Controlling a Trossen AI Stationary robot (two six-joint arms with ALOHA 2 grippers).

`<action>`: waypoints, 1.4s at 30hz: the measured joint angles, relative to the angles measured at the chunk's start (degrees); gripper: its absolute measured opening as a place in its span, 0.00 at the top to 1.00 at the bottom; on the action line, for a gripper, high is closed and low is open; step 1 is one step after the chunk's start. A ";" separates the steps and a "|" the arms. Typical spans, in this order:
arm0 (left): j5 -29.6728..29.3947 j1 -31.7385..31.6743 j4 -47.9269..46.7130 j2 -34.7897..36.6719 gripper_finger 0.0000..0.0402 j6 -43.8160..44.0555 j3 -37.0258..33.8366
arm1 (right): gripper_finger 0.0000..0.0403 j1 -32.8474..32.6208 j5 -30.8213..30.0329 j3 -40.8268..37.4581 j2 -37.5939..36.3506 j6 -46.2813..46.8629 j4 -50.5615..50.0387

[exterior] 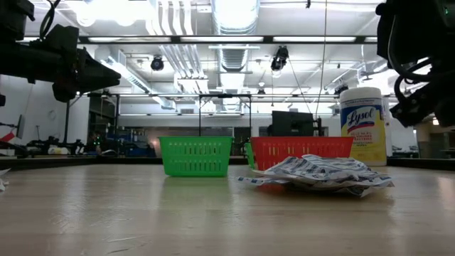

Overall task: Pick & Place First Aid Supplies
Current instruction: Put the green bandage pack into the top green bin

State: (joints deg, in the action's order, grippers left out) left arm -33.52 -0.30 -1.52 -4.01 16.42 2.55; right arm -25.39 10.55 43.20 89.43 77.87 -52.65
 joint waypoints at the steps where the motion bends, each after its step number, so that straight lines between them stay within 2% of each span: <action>1: 0.00 0.00 0.00 0.00 0.73 0.00 0.00 | 0.80 0.02 0.00 -0.22 0.00 0.02 0.34; 16: 0.00 0.00 0.00 0.00 0.73 0.02 0.00 | 0.97 0.02 0.62 -0.67 -0.07 -0.02 0.39; 25: 0.00 0.00 0.01 0.00 0.73 0.03 0.00 | 0.98 0.02 0.25 1.89 -0.13 -1.20 0.02; 29: 0.00 0.00 0.01 0.00 0.73 0.03 0.00 | 0.98 0.13 -0.87 5.00 -0.17 -2.48 -3.60; 36: 0.00 0.00 0.02 0.00 0.73 0.03 0.00 | 0.98 1.23 -9.37 13.41 -0.89 -6.88 -11.73; 42: -0.02 0.00 0.02 0.00 0.73 0.04 0.00 | 0.98 4.53 -21.18 21.00 -2.11 -19.32 -11.42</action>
State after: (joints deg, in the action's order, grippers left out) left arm -33.54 -0.30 -1.50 -4.01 16.47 2.55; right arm -20.86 -10.63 64.19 87.32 58.55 -64.06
